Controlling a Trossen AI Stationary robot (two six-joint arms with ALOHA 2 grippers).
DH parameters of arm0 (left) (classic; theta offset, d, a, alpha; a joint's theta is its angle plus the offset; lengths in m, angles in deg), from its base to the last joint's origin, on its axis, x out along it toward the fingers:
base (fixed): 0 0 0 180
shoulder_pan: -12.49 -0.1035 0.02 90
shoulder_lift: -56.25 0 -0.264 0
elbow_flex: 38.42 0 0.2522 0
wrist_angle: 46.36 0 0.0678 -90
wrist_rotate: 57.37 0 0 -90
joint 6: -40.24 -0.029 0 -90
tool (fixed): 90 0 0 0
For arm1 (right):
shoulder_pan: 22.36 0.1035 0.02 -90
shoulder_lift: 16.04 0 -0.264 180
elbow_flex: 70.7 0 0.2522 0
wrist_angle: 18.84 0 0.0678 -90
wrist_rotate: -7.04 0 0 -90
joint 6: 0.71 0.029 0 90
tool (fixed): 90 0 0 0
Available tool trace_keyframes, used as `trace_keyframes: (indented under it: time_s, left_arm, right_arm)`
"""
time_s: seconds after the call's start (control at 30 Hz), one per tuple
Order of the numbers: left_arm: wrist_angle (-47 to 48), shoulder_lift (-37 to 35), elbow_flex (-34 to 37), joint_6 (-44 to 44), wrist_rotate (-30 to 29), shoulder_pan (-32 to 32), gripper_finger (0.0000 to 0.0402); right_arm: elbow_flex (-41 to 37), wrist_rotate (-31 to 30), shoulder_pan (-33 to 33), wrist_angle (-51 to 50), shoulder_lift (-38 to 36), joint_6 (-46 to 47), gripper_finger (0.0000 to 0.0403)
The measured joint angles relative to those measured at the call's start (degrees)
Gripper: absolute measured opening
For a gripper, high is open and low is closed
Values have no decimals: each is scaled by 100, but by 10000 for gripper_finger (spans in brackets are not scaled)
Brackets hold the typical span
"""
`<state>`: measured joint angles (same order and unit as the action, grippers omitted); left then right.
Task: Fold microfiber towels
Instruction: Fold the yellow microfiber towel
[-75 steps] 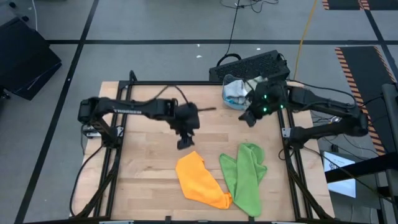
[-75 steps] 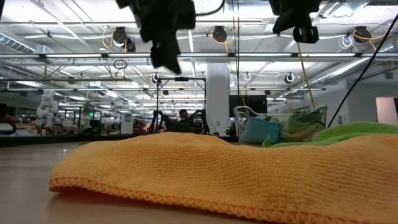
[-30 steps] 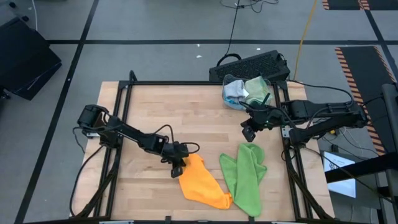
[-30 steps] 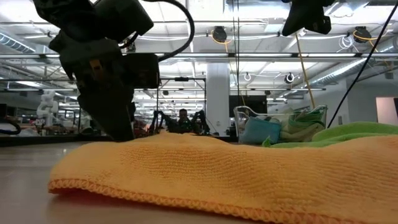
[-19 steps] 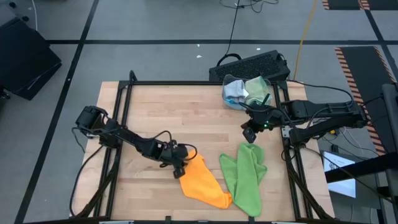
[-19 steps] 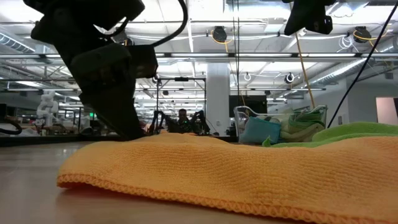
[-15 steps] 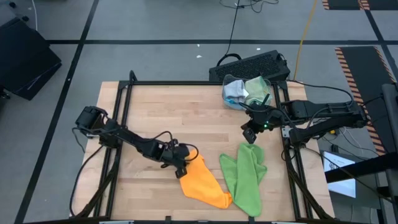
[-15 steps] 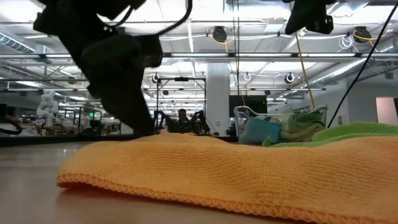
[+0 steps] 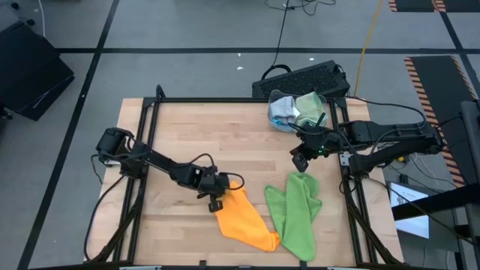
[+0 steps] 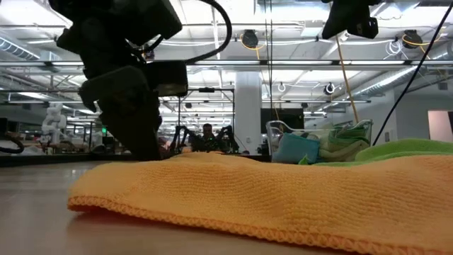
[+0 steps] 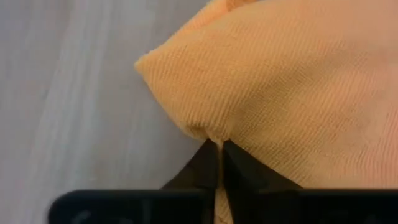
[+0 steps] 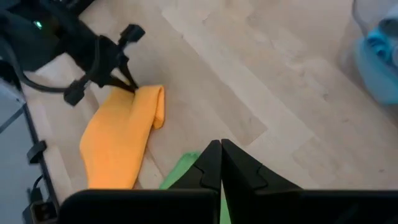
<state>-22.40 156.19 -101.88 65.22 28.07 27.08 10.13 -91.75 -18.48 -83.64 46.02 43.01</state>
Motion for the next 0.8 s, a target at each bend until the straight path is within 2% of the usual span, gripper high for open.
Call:
trace_keyframes:
  time_s: [0.17, 0.3, 0.57, 0.8]
  left_arm:
    - [97, -157, -50, 64, 52, -231, 10]
    - [358, -590, -300, 22, -69, -271, 5]
    - [1587, -1535, -1332, -422, -754, -269, 3]
    - [1756, -1997, -2332, -929, -1031, -269, 2]
  right_arm:
    - [0, -41, 0, 152, 0, 14, 0]
    - [0, -43, 0, 294, 8, 14, 0]
    - [-4, -45, 148, 902, 153, -66, 0]
    - [-9, -21, 506, 2046, 586, -415, 1]
